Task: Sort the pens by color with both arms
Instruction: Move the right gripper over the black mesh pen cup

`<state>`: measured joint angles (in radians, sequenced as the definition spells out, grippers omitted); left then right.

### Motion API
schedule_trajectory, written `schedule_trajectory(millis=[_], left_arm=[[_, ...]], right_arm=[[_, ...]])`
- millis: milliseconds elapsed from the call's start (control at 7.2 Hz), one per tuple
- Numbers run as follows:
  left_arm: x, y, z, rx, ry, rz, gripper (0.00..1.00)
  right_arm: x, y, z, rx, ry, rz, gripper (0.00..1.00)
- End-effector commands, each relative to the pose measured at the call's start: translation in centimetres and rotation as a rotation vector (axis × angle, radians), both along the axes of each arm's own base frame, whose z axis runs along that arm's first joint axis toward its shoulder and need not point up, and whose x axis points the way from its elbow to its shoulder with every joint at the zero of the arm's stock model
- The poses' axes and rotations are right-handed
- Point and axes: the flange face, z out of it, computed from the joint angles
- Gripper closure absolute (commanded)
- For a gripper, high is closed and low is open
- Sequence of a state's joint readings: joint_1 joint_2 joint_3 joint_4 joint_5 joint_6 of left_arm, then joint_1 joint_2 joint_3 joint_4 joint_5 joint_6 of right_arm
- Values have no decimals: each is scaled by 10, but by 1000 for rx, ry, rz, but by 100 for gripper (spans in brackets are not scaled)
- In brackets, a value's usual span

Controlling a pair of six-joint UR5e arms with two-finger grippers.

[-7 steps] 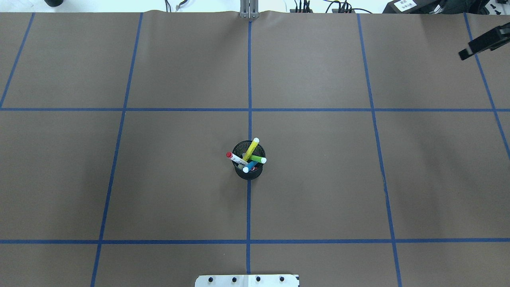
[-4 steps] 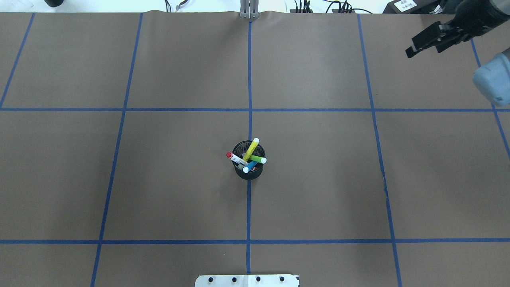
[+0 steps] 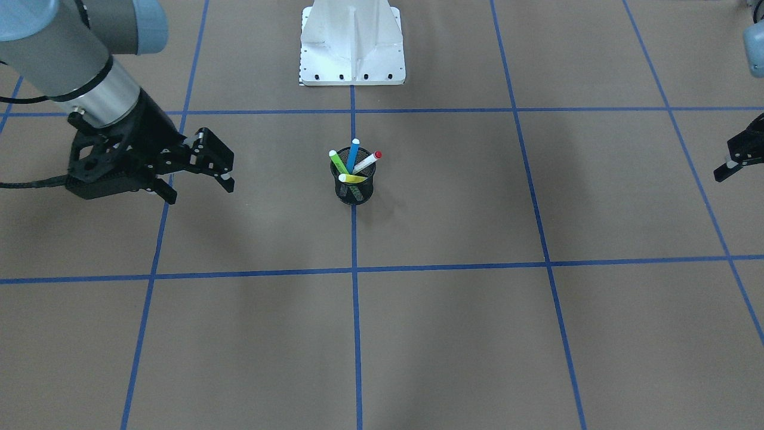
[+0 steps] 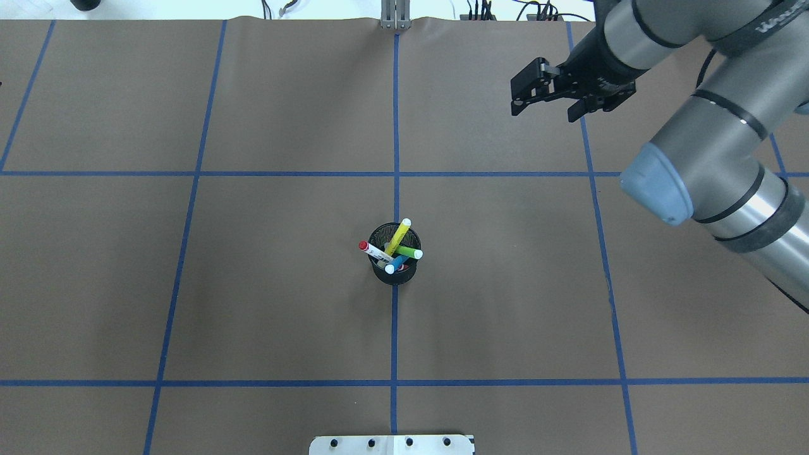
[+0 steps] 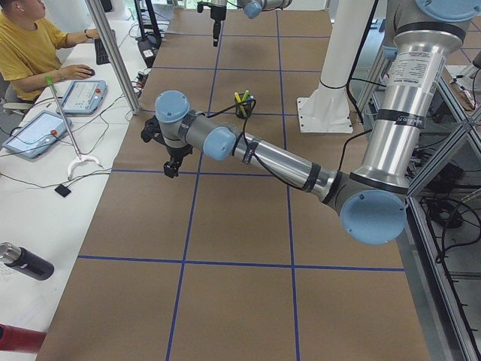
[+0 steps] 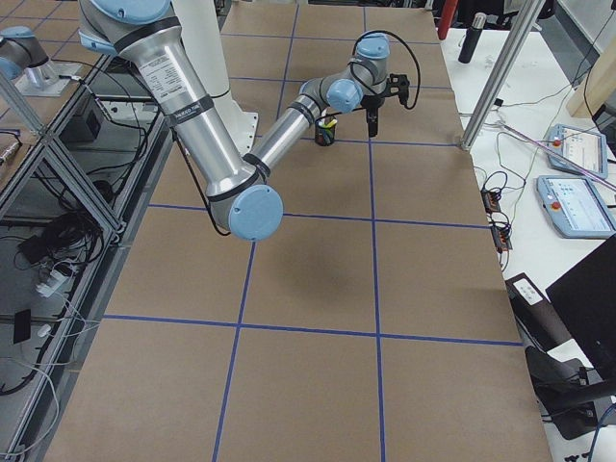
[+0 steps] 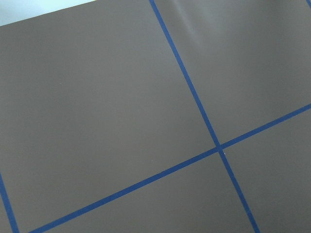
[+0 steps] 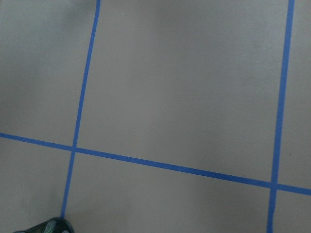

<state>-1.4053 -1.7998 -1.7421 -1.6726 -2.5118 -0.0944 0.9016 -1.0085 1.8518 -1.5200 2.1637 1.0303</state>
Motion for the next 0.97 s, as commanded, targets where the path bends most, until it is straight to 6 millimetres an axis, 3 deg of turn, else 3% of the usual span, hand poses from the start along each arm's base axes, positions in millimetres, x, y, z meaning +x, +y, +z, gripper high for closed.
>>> schedule_trajectory(millis=[0, 139, 416, 694, 833], left_arm=[[13, -2, -2, 0, 0, 18, 0], [13, -2, -1, -2, -1, 18, 0], [14, -2, -1, -2, -1, 19, 0], [14, -1, -1, -3, -1, 19, 0], [15, -1, 0, -3, -1, 22, 0]], right_arm=[[-79, 41, -30, -27, 52, 51, 1], [-108, 59, -48, -30, 110, 35, 1], [-153, 95, -60, -71, 156, 79, 1], [-198, 139, -97, -145, 295, 127, 6], [-222, 147, -100, -179, 313, 134, 25]])
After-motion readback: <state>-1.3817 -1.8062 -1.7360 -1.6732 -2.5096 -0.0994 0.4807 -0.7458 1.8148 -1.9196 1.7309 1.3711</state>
